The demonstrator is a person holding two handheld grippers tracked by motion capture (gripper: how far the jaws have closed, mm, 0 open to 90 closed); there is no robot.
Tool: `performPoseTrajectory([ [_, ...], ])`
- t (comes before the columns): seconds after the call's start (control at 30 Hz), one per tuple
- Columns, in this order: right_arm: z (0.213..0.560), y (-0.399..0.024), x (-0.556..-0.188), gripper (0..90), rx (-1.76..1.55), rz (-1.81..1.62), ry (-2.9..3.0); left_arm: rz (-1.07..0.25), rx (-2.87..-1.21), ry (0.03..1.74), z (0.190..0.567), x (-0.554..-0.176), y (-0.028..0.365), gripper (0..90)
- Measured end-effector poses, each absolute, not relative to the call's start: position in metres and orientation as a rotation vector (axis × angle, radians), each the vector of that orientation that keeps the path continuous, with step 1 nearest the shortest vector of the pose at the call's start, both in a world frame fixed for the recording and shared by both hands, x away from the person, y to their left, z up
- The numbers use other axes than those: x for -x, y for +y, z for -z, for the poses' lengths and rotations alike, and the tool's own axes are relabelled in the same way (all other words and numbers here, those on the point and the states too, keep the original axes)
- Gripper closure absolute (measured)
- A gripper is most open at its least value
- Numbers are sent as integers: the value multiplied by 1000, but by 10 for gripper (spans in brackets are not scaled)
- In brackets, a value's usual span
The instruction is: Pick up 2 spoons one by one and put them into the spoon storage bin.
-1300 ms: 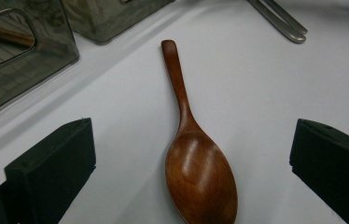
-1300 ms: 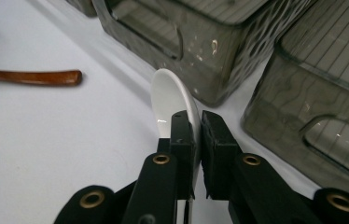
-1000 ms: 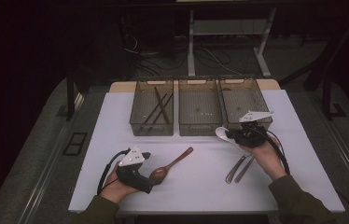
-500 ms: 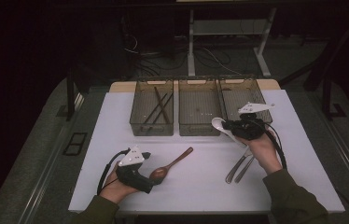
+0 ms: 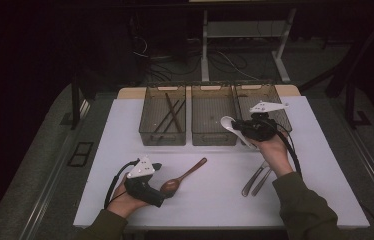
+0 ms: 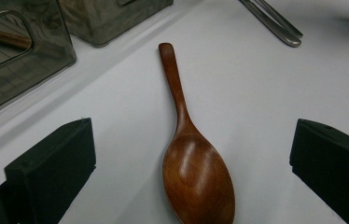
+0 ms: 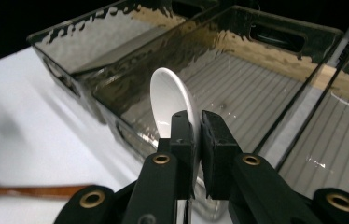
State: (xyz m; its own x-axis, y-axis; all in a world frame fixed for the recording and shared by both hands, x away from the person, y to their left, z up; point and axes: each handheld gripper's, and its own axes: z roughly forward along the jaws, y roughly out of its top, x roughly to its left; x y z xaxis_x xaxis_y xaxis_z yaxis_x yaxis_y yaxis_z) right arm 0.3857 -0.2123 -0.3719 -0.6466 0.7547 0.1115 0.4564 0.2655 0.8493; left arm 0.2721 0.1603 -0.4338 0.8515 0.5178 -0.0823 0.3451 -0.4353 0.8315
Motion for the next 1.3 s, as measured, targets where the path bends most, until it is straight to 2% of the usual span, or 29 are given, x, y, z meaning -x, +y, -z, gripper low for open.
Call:
performPoseTrajectory([
  [0.8,363,-180,-447,834,-1158,-1335,2184,-225,-2062,628,434,-272,160,0],
  [1.3,387,-161,-462,830,-1212,-1185,2280,-222,-2063,627,434,-272,160,0],
])
